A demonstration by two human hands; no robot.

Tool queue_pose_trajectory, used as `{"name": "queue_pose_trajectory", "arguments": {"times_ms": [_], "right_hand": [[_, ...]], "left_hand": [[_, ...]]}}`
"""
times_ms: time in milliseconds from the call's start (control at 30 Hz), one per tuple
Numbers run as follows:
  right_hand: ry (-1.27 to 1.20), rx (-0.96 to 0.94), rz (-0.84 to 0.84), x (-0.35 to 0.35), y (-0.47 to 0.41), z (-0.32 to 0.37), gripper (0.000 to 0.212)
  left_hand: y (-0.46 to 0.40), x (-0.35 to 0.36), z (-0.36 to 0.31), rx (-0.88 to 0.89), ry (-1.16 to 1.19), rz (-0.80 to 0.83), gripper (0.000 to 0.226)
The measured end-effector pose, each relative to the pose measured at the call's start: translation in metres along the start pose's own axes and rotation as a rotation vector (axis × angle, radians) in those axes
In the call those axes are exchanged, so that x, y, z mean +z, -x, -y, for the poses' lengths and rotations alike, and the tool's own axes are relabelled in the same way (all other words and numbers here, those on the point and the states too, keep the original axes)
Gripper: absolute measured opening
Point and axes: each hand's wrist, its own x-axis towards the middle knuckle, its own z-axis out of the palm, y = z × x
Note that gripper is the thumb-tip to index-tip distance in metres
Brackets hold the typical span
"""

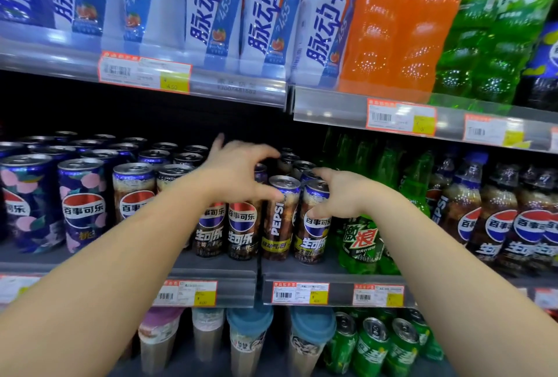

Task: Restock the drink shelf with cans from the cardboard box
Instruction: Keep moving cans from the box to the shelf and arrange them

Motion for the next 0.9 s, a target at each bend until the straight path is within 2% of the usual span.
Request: {"name": "queue_pose_trajectory", "arguments": {"times_ms": [100,200,267,367,567,700,900], "right_hand": [[0.078,-0.033,-0.083,-0.003,0.003,0.007,0.098],[0.004,-0.154,-0.249,-0.009,-0.004,0.020,0.072],[-0.098,-0.236,-0.309,-0.012,-0.020,0.029,0.054],[-0.087,-0.298,-0.276,-0.013,-0.048,0.047,0.040],[-0.133,-0.349,-0.015,-0.001,-0.081,0.073,0.037],[-0.163,-0.381,0.024,0.002,-0.086,0.071,0.036],[-0.129,-0.454,0.028,-0.001,-0.089,0.063,0.037]], "left_hand": [[0.008,-0.019,0.035,-0.095,0.208,-0.162,0.048],[0.016,-0.024,0.067,-0.125,0.230,-0.188,0.028],[0.023,-0.017,0.075,-0.119,0.201,-0.143,0.032],[0.033,-0.003,0.078,-0.077,0.149,-0.114,0.050],[0.045,0.014,0.085,-0.092,0.120,-0.159,0.066],[0.050,0.013,0.080,-0.107,0.127,-0.158,0.067],[0.052,0.017,0.076,-0.098,0.112,-0.238,0.082]]}}
